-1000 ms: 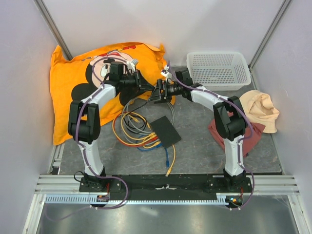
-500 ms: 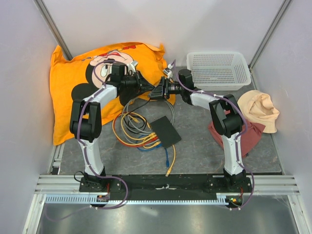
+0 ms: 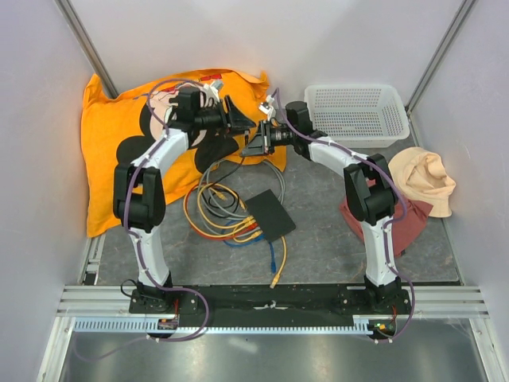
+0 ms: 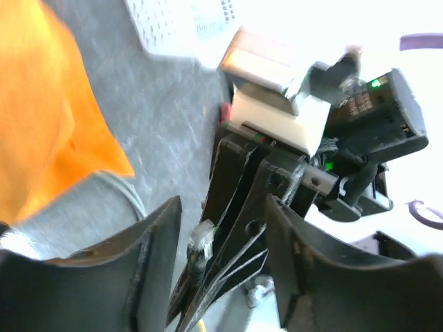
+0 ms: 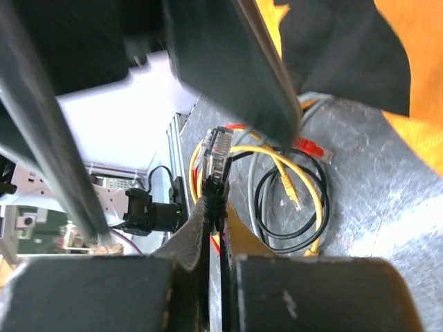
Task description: Pull the plug from the switch port
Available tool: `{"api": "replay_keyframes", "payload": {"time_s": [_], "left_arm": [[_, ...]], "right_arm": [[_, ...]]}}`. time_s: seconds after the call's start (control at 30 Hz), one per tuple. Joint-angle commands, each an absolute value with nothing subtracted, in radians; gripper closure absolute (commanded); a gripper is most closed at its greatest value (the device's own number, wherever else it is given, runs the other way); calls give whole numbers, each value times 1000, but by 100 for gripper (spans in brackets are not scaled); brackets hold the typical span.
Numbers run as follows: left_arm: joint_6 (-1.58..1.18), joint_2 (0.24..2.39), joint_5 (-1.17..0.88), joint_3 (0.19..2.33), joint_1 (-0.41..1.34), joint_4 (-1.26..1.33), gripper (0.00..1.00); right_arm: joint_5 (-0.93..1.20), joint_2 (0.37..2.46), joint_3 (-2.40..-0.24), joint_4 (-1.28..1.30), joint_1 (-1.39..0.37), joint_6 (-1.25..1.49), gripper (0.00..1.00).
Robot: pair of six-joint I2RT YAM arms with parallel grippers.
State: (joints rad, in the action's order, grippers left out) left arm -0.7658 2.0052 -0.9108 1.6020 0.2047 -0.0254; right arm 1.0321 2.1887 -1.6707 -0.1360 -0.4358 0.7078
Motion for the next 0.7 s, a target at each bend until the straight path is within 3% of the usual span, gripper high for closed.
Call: {"api": "replay_keyframes", "payload": {"time_s": [0.0, 0.23, 0.4, 0.53, 0.57, 0.6, 0.67], "left_arm": [[-510, 1872, -820, 1729, 167, -147, 39], [-221, 1663, -687, 1716, 160, -242, 38], [-66, 1507, -602, 1663, 172, -236, 48], [-41, 1339, -424, 1400, 195, -132, 69], [-52, 1315, -395, 1367, 198, -124, 85], [-61, 1289, -382, 1341, 199, -121, 94], [-63, 1278, -408, 1286, 204, -138, 98]], "right_arm": [[1065, 2102, -1791, -75, -419, 607, 100], [1130, 2071, -1972, -35, -437, 612, 100], [1103, 2057, -2086, -2, -400, 595, 100], [1075, 2072, -2248, 28, -370, 598, 100], [1071, 2083, -2282, 34, -367, 597, 100], [1052, 2086, -2316, 38, -361, 594, 100], [1039, 2097, -2410, 49, -357, 584, 100]]}}
